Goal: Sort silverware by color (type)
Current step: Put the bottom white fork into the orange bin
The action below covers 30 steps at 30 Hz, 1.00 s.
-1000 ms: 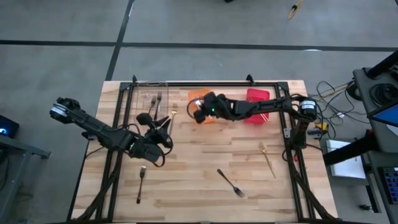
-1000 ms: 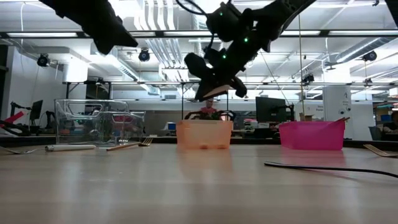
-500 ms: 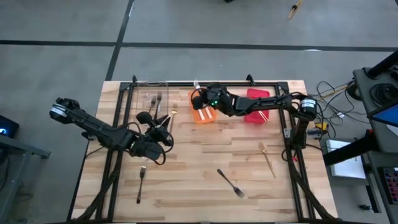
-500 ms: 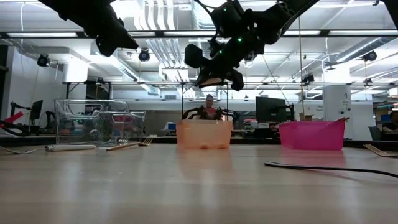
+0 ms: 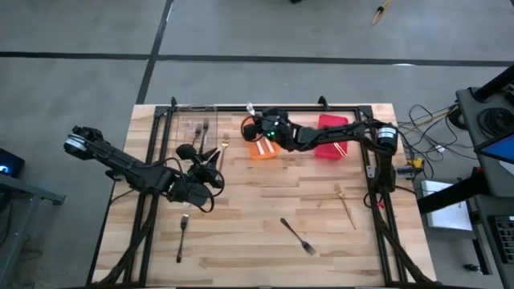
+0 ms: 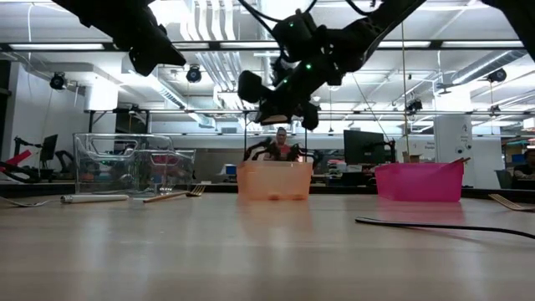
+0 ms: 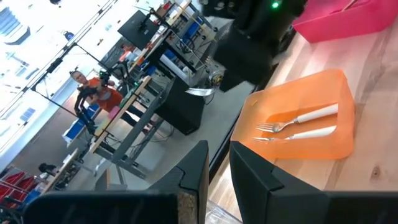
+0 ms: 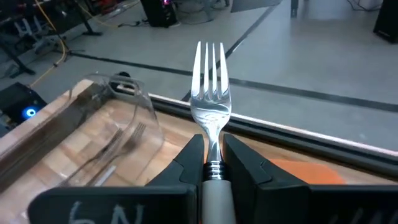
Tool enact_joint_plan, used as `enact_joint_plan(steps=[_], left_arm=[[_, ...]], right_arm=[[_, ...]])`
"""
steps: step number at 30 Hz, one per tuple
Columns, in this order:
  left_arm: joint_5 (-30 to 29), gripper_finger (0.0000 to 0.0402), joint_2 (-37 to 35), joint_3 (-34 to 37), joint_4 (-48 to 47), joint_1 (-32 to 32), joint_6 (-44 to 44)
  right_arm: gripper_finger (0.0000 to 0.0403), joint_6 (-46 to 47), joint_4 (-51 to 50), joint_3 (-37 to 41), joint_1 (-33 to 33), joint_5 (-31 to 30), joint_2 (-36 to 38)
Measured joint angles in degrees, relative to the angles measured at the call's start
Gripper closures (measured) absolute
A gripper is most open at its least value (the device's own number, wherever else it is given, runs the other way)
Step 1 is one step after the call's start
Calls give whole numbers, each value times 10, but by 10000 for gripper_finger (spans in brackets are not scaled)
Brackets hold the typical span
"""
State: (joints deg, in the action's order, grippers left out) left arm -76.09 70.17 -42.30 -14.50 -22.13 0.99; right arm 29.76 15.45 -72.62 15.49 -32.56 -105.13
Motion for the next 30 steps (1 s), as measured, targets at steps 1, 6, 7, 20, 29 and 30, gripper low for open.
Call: enact_joint_plan(steps=[1,6,7,20,29,30], left_arm=[[0,353,0,0,-1,0,0],[0,353,0,0,-1,1,0],[0,353,0,0,-1,1,0],[0,353,0,1,-1,1,0],[1,353,0,1,-1,1,0],[1,353,0,1,-1,1,0]], right_arm=[[370,-2,-3,-9,1,0,-5],[370,-20,-50,-58,7,-6,-31],[370,-24,-62,-67,7,-6,-36],[370,-26,-247,-133,12,0,-82],[370,43,-338,-133,31,149,-77],[370,47,-339,-133,32,149,-77]])
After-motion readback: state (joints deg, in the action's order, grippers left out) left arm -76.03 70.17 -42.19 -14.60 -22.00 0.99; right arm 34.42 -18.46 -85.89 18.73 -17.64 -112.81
